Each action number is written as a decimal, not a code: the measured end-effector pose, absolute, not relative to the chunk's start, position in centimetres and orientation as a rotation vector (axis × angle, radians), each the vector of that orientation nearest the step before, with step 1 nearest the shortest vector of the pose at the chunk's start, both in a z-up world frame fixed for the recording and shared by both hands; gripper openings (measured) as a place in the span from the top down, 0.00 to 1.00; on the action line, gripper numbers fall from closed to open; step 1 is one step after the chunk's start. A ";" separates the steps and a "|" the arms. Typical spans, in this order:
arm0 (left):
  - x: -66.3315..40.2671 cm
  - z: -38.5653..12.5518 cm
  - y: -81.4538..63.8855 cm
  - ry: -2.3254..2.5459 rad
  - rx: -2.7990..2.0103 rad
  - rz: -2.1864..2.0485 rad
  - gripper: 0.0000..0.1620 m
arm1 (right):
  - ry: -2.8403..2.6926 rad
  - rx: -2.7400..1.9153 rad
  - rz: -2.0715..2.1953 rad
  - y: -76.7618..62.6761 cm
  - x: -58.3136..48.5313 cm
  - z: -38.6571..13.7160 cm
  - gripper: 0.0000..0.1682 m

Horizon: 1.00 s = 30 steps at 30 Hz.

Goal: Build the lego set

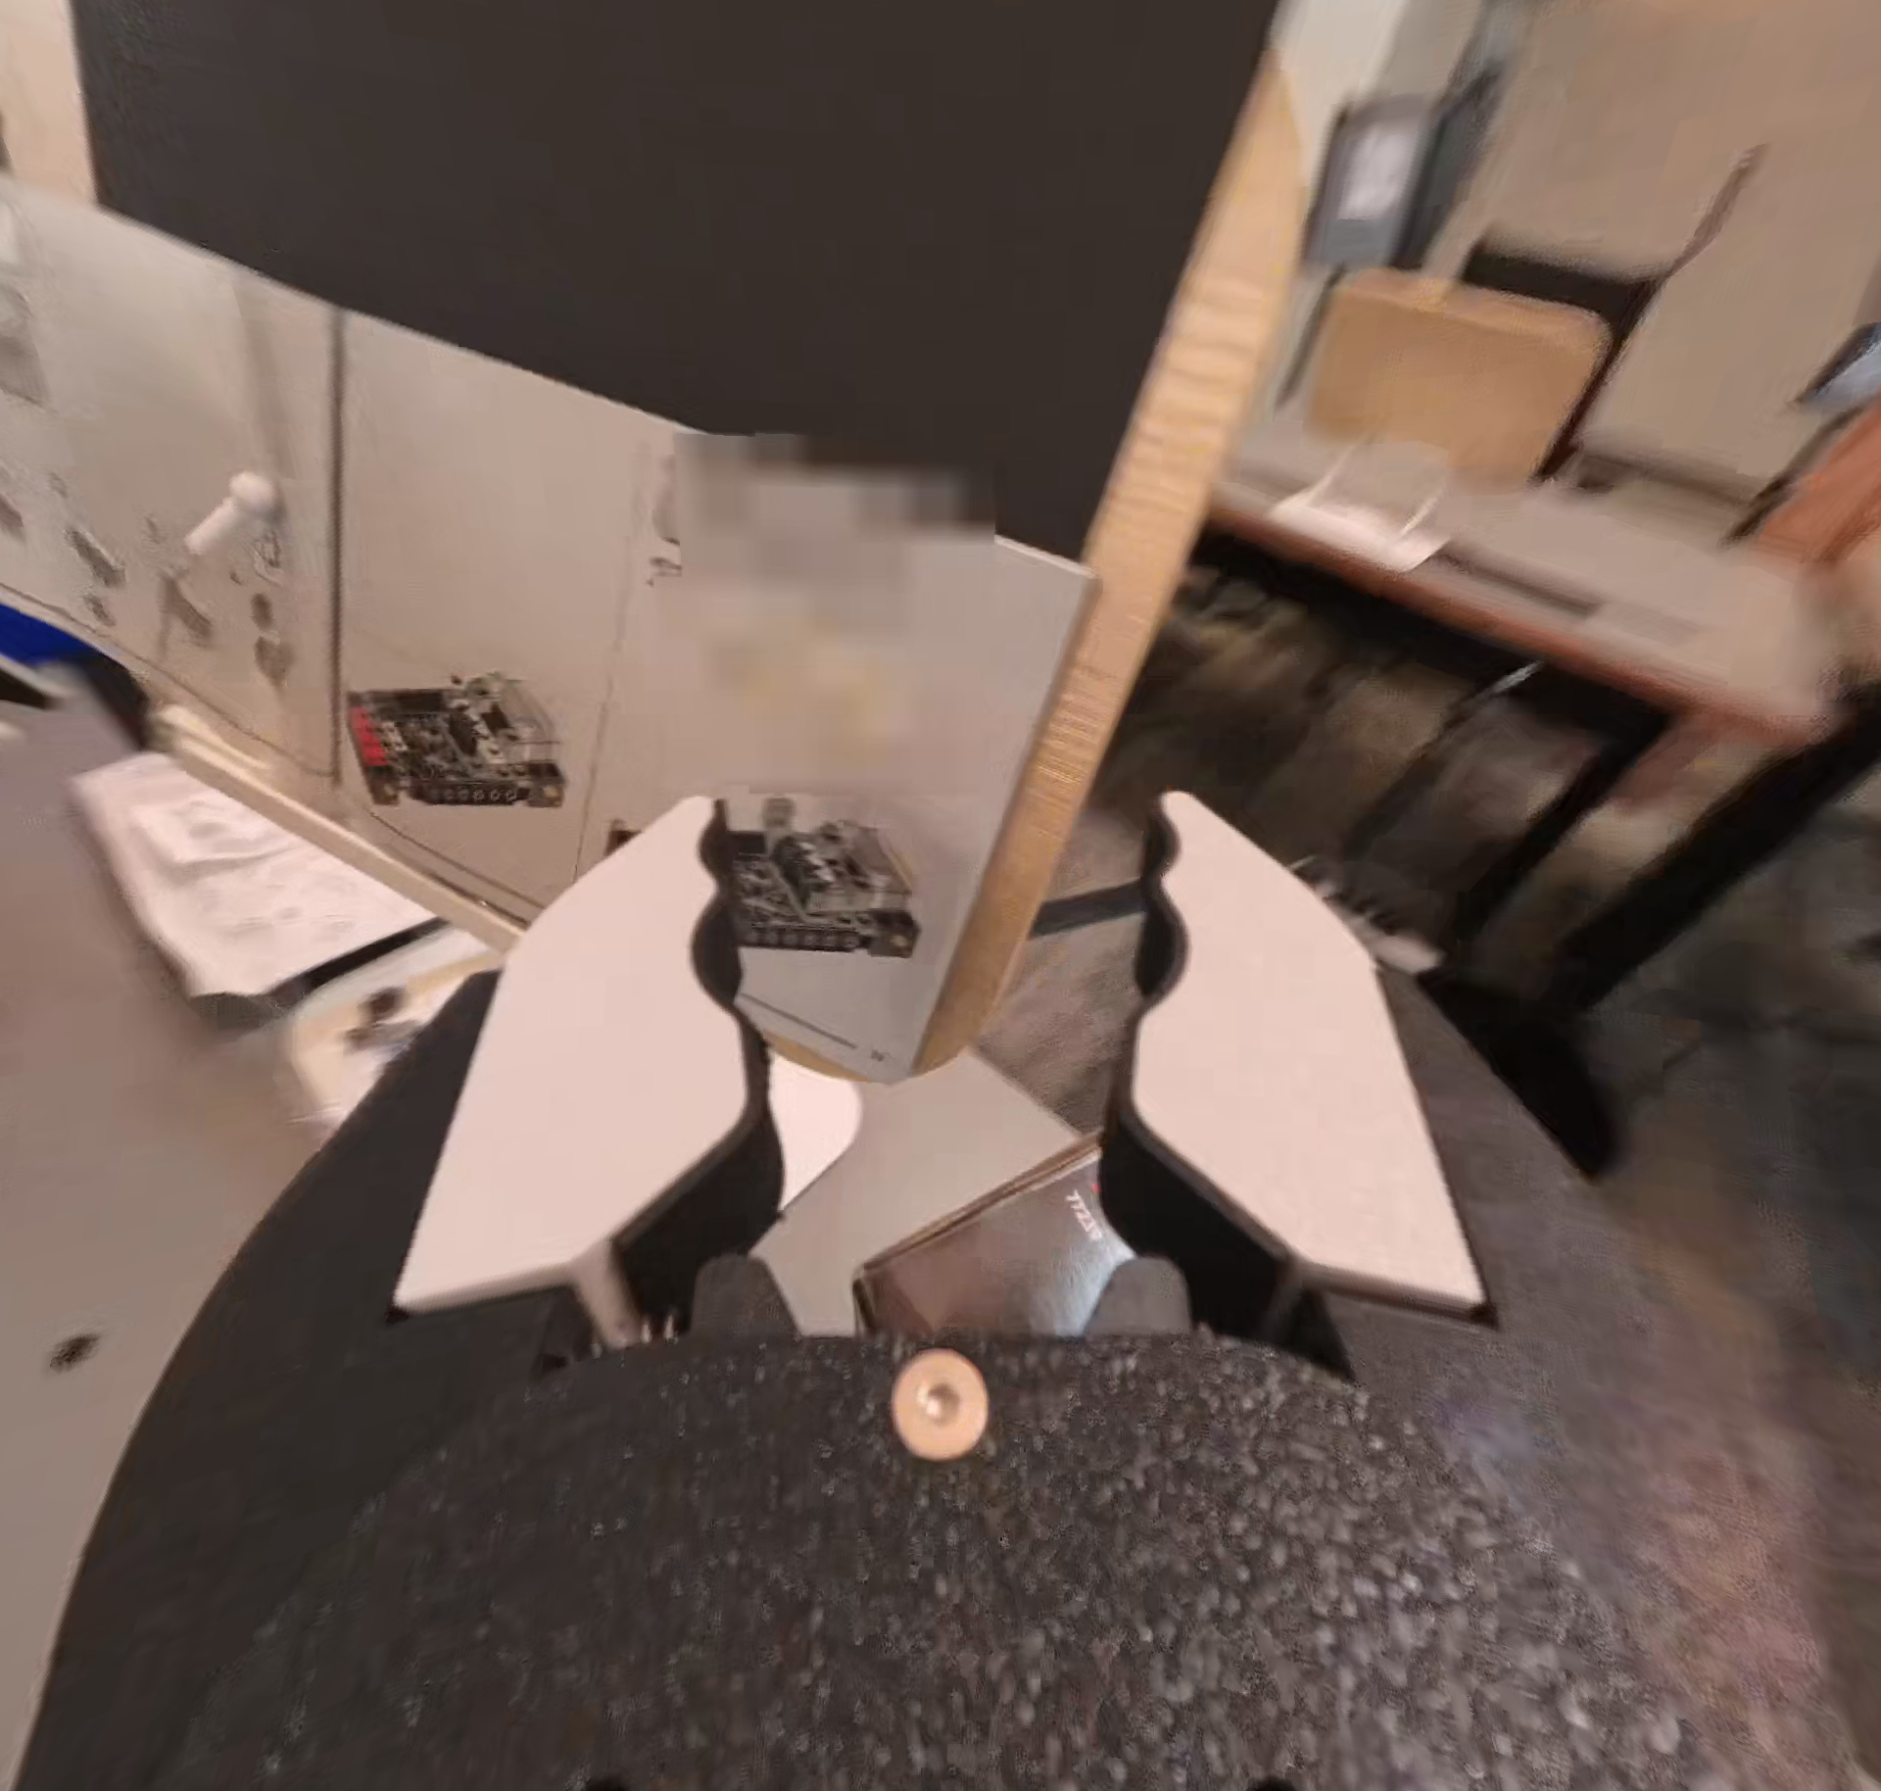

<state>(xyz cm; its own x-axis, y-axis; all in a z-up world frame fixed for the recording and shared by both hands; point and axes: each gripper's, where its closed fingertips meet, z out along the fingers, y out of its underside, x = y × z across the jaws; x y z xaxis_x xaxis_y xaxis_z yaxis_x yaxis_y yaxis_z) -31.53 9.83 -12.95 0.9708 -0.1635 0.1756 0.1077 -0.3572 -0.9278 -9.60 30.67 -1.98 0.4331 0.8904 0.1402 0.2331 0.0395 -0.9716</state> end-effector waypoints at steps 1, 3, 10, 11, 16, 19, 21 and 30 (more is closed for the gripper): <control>-31.8 -13.0 10.2 0.022 -1.910 -0.296 0.87 | -1.069 -1.550 0.778 31.7 -9.7 -2.5 0.49; -32.4 -12.8 11.1 -0.013 -1.903 -0.311 0.86 | -1.163 -1.647 0.900 32.8 -10.7 -4.0 0.44; -33.9 -13.1 13.7 -0.030 -1.962 -0.282 0.90 | -1.223 -1.695 1.137 31.7 -12.3 -5.0 0.74; -34.5 -13.1 14.0 -0.041 -1.963 -0.253 0.93 | -1.210 -1.695 1.133 31.0 -11.8 -5.0 0.76; -34.3 -12.7 15.4 -0.043 -1.946 -0.265 0.92 | -1.100 -1.676 0.966 29.5 -10.9 -5.1 0.75; -33.9 -12.6 15.3 -0.048 -1.947 -0.256 0.92 | -1.106 -1.699 0.946 29.7 -11.0 -5.1 0.73; -33.7 -12.7 14.8 -0.033 -1.964 -0.232 0.91 | -1.091 -1.688 0.940 29.2 -10.7 -5.0 0.69; -32.6 -13.8 7.8 0.316 -2.148 -0.016 0.85 | -1.102 -1.523 0.728 20.7 -2.2 -7.3 0.68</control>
<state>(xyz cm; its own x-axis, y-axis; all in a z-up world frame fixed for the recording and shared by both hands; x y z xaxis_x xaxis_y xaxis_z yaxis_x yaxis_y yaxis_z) -32.60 7.78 -13.77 0.9667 -0.2317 -0.1084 -0.2191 -0.5318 -0.8180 -2.19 20.66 -7.29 0.3860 0.9167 0.1030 0.2648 -0.0031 -0.9643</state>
